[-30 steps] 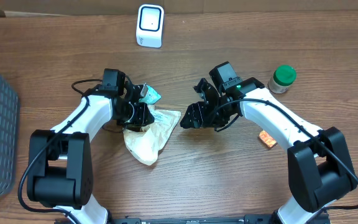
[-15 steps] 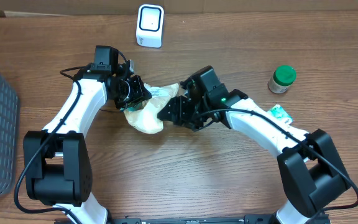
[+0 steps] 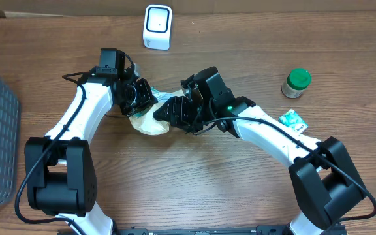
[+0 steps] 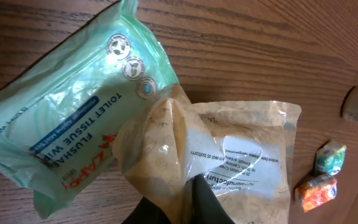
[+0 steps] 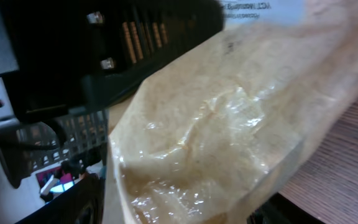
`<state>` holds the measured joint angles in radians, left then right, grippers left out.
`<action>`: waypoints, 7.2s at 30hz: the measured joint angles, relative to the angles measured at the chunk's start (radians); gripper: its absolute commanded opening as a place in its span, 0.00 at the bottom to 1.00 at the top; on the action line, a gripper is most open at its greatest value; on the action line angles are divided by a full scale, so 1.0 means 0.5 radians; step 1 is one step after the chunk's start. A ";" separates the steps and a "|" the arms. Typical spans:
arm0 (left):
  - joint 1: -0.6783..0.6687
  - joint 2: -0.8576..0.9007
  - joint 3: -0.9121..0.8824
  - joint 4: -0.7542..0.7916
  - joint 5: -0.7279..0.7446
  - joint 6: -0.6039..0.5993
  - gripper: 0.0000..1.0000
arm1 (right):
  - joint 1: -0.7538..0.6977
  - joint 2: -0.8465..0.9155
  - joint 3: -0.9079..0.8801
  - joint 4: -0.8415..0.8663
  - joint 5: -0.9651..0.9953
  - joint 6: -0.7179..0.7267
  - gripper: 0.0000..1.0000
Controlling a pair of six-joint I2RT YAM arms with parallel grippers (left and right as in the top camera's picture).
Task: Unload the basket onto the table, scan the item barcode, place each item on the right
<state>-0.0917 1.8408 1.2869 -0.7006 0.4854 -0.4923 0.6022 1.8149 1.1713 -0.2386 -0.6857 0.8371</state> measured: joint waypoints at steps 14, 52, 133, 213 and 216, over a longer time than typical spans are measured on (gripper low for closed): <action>-0.014 0.000 0.000 0.008 -0.061 -0.007 0.05 | 0.151 0.031 -0.002 0.024 0.216 0.002 0.25; 0.082 0.000 0.005 0.017 -0.124 0.574 0.16 | -0.378 0.043 -0.002 -1.168 0.000 -1.975 0.89; -0.037 -0.272 0.480 -0.398 -0.474 1.035 0.17 | 0.333 0.180 0.253 -1.225 2.586 -2.271 0.56; -0.674 0.482 0.463 -0.198 -0.291 0.668 0.04 | -0.571 0.217 0.273 -1.369 1.003 -0.812 0.04; -0.634 0.482 0.568 -0.293 -0.286 0.667 0.05 | -0.571 0.207 0.542 -1.472 0.990 -0.924 0.08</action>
<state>-0.4088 2.0819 1.5711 -0.8471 0.3424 -0.1589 0.3168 1.9182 1.4422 -0.9745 -0.1905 0.3752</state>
